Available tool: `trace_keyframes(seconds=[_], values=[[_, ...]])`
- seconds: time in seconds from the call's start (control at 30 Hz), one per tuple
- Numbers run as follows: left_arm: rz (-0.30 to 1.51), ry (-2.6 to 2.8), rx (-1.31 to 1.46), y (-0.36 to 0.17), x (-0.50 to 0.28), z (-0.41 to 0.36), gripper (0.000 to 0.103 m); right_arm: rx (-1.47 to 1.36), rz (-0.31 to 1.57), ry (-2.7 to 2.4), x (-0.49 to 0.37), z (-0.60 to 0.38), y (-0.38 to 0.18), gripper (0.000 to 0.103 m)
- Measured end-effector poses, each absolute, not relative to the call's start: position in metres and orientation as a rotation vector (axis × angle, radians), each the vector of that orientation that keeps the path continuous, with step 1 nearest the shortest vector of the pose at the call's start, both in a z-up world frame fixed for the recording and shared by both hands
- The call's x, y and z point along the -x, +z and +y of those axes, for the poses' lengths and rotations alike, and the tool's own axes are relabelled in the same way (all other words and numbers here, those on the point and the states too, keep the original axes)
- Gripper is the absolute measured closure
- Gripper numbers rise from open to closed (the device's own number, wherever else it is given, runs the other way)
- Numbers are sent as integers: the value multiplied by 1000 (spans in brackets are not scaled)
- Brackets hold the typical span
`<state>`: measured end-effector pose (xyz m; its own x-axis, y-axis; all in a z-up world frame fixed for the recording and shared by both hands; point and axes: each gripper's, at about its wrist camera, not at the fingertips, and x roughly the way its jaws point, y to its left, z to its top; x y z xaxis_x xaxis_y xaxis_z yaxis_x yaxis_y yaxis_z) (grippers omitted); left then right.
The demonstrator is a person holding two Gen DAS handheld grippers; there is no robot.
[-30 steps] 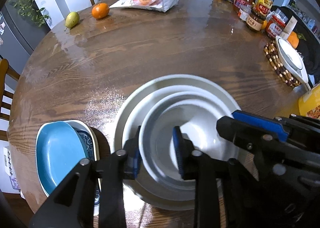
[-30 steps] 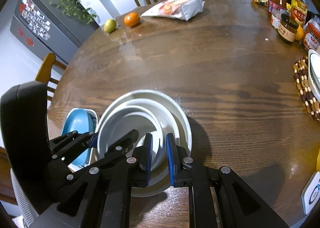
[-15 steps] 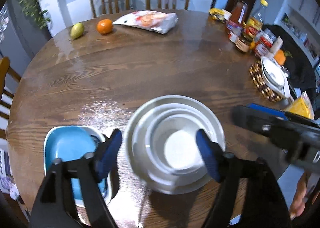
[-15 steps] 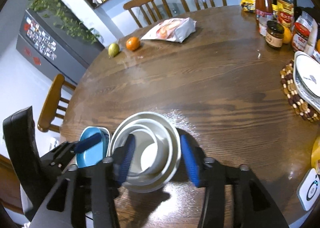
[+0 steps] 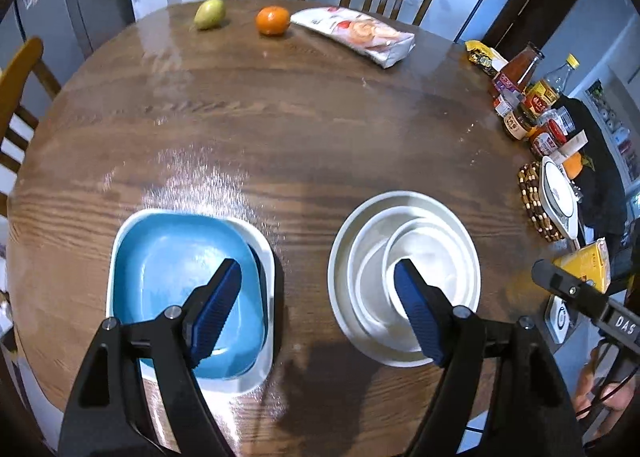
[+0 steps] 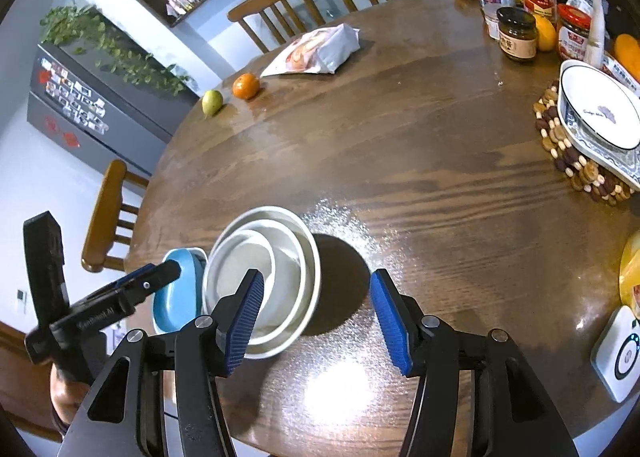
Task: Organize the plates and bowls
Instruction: 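Move the left tool to the nested bowl stack and grip its rim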
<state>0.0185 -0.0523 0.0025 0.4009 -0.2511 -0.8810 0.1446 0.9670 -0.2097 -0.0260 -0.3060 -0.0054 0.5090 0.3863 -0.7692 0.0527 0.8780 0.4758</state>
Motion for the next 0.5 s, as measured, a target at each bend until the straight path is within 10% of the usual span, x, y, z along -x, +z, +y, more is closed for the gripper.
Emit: trace_keyframes(seconds=[0.5], values=[[1212,-209,140,-19,-25,-47,53,-524,1089,226,17,-307,-36,47]])
